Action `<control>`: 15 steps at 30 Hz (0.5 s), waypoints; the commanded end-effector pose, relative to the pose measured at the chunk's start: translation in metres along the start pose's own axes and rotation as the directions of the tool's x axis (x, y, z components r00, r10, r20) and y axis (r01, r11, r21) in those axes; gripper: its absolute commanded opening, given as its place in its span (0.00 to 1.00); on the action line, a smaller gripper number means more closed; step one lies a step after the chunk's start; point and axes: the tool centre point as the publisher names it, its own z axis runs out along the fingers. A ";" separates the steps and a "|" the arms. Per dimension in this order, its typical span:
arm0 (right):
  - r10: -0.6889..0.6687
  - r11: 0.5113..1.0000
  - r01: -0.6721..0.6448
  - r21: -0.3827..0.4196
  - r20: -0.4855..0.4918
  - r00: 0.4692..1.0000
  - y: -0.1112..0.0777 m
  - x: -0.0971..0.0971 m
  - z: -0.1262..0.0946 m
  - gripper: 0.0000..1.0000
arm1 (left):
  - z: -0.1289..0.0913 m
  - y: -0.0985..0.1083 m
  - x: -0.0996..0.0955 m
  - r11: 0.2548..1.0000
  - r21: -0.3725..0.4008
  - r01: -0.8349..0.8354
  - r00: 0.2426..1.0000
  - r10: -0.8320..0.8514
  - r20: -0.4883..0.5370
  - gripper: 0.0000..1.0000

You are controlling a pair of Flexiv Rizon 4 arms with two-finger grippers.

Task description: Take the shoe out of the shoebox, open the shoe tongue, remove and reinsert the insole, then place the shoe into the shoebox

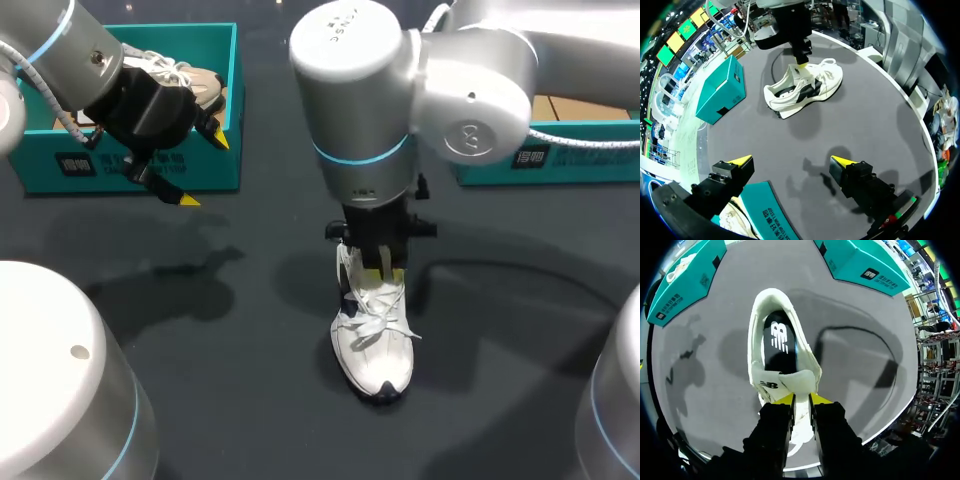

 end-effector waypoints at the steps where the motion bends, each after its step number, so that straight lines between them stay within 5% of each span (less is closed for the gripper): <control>1: 0.001 0.999 -0.001 0.041 -0.006 1.000 0.005 0.003 0.018 0.18 | -0.001 0.000 0.001 1.000 -0.003 -0.001 1.000 0.001 0.001 1.00; 15: -0.111 0.988 0.117 0.102 -0.059 0.992 0.014 0.036 0.031 0.17 | -0.001 0.000 0.001 1.000 -0.003 -0.001 1.000 0.001 0.001 1.00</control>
